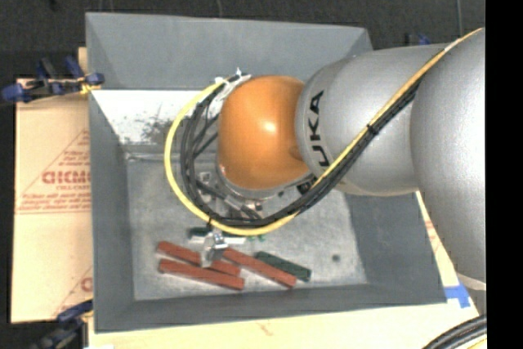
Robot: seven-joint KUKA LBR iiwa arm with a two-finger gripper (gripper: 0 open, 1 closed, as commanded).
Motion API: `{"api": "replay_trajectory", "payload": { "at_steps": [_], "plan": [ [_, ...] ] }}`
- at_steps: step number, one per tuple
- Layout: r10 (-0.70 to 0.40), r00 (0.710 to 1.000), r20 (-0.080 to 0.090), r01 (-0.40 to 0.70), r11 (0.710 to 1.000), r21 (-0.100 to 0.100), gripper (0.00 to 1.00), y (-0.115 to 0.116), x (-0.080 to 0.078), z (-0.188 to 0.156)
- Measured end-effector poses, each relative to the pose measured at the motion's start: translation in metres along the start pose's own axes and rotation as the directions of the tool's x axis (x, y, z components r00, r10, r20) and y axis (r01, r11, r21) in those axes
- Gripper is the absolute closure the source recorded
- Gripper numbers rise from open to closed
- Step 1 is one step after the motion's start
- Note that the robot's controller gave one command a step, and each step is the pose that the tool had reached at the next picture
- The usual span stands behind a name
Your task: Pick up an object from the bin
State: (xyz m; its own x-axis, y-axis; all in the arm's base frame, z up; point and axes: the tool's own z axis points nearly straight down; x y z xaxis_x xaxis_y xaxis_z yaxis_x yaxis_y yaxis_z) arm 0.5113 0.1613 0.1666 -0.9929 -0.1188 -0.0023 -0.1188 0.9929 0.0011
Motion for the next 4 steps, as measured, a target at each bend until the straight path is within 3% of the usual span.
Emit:
{"api": "replay_trajectory", "payload": {
  "at_steps": [1, 2, 3, 4],
  "plan": [
    [0.060, 0.998, 0.005, -0.060, 0.998, -0.003, 1.00, 0.000, 0.032, 0.088],
    [0.061, 0.998, 0.005, -0.061, 0.998, -0.003, 1.00, 0.000, 0.032, 0.088],
    [0.075, 0.997, -0.008, -0.075, 0.997, 0.002, 1.00, -0.004, 0.031, 0.043],
    [0.067, 0.998, 0.003, -0.067, 0.998, 0.000, 1.00, -0.003, 0.028, 0.007]
  ]
}}
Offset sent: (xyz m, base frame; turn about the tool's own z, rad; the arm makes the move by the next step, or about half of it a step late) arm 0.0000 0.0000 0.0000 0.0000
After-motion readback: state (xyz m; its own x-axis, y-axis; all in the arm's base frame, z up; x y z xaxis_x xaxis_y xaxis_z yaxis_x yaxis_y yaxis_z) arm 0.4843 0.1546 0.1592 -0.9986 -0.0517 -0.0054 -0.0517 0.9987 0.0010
